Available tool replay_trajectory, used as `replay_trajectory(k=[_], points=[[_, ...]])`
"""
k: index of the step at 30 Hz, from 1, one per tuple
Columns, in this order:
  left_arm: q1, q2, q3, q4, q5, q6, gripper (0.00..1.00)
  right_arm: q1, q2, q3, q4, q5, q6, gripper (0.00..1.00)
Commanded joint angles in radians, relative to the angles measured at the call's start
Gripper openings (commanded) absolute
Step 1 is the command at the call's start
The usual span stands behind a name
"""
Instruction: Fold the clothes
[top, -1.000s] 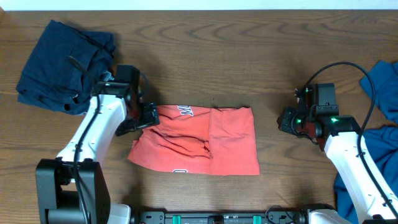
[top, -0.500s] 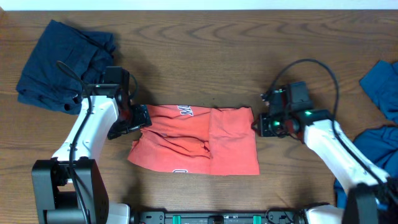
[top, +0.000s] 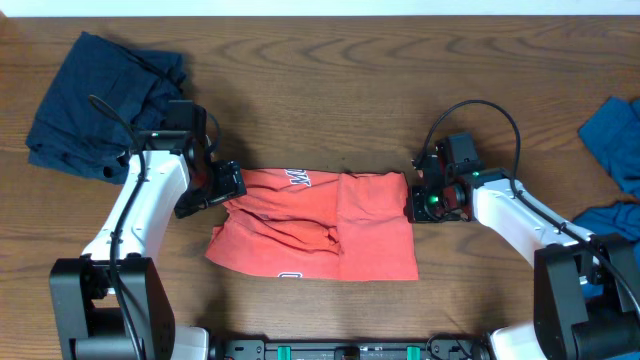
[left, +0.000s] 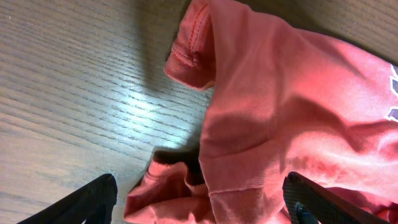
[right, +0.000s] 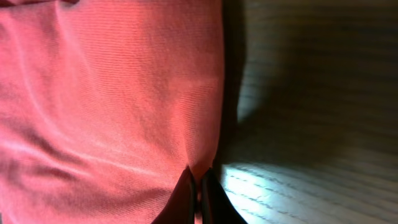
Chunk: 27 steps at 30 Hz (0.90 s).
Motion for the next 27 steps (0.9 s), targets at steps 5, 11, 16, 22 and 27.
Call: replay_trajectory(k=[5,11,16,22,27], points=[[0.004,-0.002,0.019,-0.01,0.048,0.037,0.9,-0.143,0.007,-0.001,0.006,0.214,0.064,0.01],[-0.006,0.0,-0.021,0.064,0.225,0.097,0.79,-0.206,0.006,0.003,0.019,0.031,-0.068,0.53],[-0.048,0.005,-0.073,0.173,0.328,0.123,0.35,-0.206,-0.04,0.005,0.002,0.035,-0.052,0.49],[-0.108,0.078,-0.14,0.294,0.326,0.156,0.19,-0.205,-0.166,0.005,-0.057,0.026,-0.013,0.42],[-0.105,0.155,-0.143,0.289,0.235,0.131,0.07,-0.189,-0.204,0.005,-0.119,-0.003,0.006,0.29]])
